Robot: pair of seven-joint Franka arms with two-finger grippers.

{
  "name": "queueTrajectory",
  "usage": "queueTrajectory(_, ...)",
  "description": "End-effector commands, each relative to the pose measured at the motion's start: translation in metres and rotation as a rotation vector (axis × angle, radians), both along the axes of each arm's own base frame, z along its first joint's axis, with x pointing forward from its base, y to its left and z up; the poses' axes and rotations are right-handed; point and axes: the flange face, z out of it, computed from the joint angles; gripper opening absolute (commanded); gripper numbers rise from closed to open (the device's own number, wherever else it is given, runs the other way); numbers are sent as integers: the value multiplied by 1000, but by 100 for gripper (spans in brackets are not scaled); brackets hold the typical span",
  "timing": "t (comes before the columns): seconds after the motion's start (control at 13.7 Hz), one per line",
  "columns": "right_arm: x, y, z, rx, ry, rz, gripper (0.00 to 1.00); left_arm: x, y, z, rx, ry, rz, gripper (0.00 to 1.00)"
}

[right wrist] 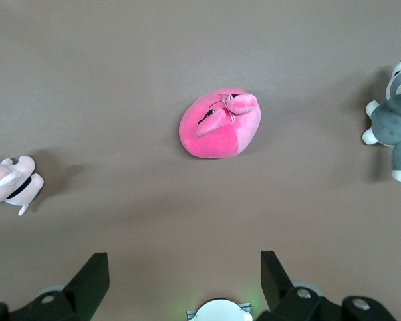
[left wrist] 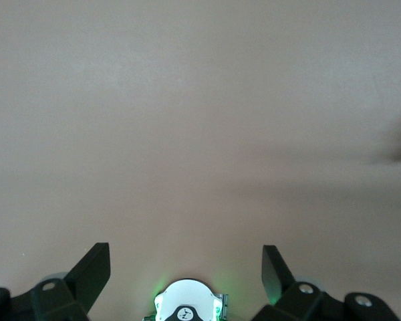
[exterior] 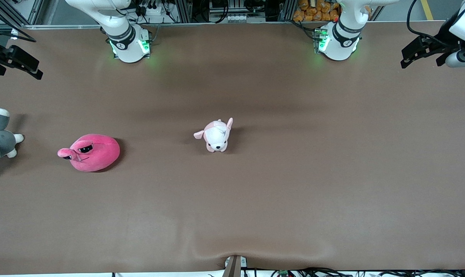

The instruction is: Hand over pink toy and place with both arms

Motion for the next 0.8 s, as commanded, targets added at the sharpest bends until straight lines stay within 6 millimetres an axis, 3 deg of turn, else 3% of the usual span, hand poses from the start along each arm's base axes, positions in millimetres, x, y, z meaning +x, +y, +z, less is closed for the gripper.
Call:
queueTrajectory(0.0,1,-2,4,-15,0,-1,100,0,5,16,15,-20,-26,100)
queueTrajectory(0.37,1,-2,3,-16,6,-4,100,18,3,14,16,8,-36,100)
queueTrajectory(0.73,1,-1,3,-14,7,-2,100,19,4,17,16,3,-35,100)
